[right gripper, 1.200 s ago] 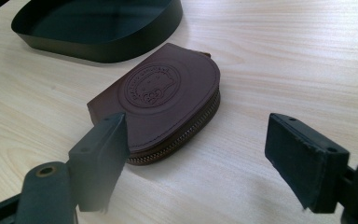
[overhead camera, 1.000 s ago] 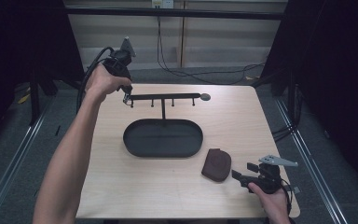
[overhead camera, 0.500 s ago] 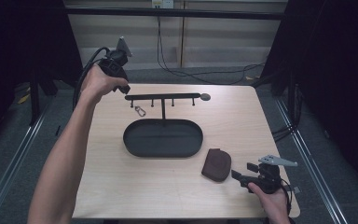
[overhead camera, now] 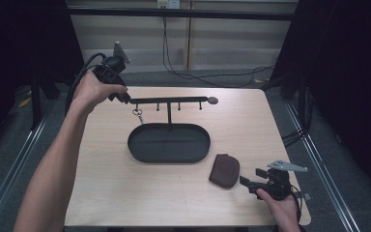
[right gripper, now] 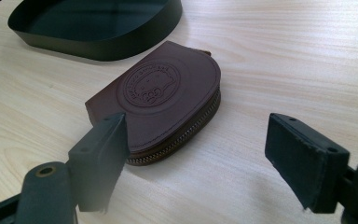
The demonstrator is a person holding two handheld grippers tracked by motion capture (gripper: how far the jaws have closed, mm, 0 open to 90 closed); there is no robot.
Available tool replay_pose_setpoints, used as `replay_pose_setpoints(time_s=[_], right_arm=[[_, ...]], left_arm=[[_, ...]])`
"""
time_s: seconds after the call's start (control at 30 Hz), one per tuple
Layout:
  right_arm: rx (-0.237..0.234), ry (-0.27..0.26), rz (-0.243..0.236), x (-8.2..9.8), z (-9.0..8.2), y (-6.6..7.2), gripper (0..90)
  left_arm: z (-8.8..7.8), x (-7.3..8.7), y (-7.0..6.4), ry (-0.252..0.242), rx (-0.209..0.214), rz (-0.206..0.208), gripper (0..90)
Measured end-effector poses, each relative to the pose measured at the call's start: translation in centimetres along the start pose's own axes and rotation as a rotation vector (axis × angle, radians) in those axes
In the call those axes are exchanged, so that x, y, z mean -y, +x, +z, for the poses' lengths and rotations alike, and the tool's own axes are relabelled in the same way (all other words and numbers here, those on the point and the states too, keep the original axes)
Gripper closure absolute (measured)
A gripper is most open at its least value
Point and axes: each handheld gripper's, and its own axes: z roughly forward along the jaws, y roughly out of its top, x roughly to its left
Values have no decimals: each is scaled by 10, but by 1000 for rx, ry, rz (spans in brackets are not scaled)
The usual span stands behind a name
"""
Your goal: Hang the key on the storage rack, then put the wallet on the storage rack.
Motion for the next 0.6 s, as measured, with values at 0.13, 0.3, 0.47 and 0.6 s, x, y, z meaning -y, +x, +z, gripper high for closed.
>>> replay_pose_setpoints(time_s=[0.13,0.3,0.47,0.6], right_arm=[[1,0,0,0,0,-1,216],[3,1,-2,0,0,0,216],[4,0,2,0,0,-1,216],[7,1,3,0,1,-1,216]], left_arm=[[3,10,-3,-5,-6,6,641],[5,23,-8,-38,7,28,528],[8,38,-12,-67,5,49,388],[10,52,-13,-114,26,56,334]])
